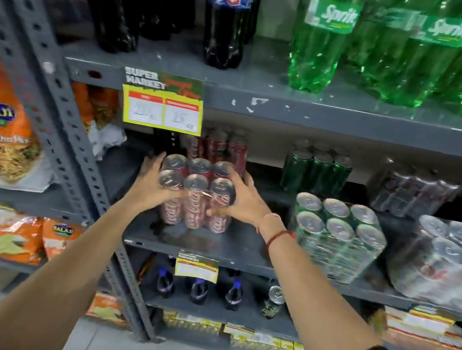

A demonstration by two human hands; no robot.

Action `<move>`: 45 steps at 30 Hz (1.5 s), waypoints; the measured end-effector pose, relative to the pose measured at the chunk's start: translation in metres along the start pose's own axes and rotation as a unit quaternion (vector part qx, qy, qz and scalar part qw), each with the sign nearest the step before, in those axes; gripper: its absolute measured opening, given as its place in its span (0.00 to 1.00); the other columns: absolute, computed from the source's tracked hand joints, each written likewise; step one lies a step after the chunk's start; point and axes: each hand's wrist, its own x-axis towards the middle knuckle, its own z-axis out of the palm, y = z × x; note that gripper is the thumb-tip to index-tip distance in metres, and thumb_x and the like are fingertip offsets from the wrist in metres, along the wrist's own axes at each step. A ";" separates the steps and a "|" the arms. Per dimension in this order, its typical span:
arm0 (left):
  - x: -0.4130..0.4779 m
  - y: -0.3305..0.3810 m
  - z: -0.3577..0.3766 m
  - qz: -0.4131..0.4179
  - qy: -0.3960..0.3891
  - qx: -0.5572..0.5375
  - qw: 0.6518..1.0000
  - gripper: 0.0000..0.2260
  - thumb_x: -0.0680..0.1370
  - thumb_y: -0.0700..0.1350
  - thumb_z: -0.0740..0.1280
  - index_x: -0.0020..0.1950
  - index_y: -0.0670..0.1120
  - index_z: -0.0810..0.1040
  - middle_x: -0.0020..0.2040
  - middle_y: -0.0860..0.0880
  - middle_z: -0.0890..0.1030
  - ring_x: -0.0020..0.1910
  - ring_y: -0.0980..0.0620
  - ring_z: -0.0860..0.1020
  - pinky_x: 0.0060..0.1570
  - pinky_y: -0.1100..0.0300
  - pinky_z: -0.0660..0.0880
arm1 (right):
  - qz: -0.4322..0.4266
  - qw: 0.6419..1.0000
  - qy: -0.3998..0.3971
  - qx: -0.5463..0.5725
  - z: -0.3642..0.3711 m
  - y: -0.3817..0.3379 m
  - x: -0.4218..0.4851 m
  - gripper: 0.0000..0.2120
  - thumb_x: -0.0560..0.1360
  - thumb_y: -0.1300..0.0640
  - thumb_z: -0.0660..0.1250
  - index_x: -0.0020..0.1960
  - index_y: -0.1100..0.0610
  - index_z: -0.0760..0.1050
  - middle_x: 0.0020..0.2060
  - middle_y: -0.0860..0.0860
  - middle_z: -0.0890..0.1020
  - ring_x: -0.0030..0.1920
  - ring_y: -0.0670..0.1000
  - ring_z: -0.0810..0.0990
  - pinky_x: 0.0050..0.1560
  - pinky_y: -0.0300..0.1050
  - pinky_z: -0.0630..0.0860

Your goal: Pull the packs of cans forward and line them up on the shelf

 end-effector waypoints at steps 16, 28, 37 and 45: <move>0.009 -0.027 0.014 0.021 -0.047 -0.007 0.999 0.46 0.60 0.44 0.81 0.73 0.53 0.62 0.66 0.49 0.76 0.65 0.48 0.73 0.62 0.56 0.67 | 0.047 0.994 0.094 0.020 0.034 -0.005 0.007 0.46 0.63 0.56 0.79 0.75 0.45 0.58 0.75 0.56 0.61 0.72 0.61 0.64 0.72 0.57 0.62; -0.017 -0.035 0.007 -0.010 -0.061 0.061 0.996 0.52 0.60 0.49 0.81 0.77 0.53 0.54 0.69 0.43 0.73 0.70 0.42 0.69 0.69 0.46 0.66 | 0.046 0.995 0.092 0.016 0.039 -0.013 -0.032 0.46 0.64 0.56 0.78 0.75 0.45 0.57 0.75 0.55 0.61 0.71 0.62 0.66 0.71 0.54 0.63; -0.028 -0.038 0.011 -0.008 -0.050 0.071 0.996 0.51 0.60 0.51 0.81 0.76 0.54 0.55 0.67 0.43 0.75 0.68 0.42 0.71 0.67 0.47 0.67 | 0.040 0.995 0.090 0.023 0.043 -0.010 -0.039 0.46 0.63 0.56 0.79 0.74 0.45 0.59 0.74 0.55 0.63 0.70 0.60 0.68 0.69 0.51 0.65; -0.030 -0.034 0.013 -0.020 -0.044 0.094 0.994 0.50 0.63 0.51 0.79 0.76 0.56 0.52 0.74 0.40 0.62 0.73 0.38 0.62 0.69 0.41 0.62 | 0.037 0.998 0.048 0.001 0.038 -0.020 -0.049 0.47 0.65 0.55 0.77 0.76 0.47 0.53 0.76 0.58 0.55 0.74 0.61 0.60 0.72 0.52 0.58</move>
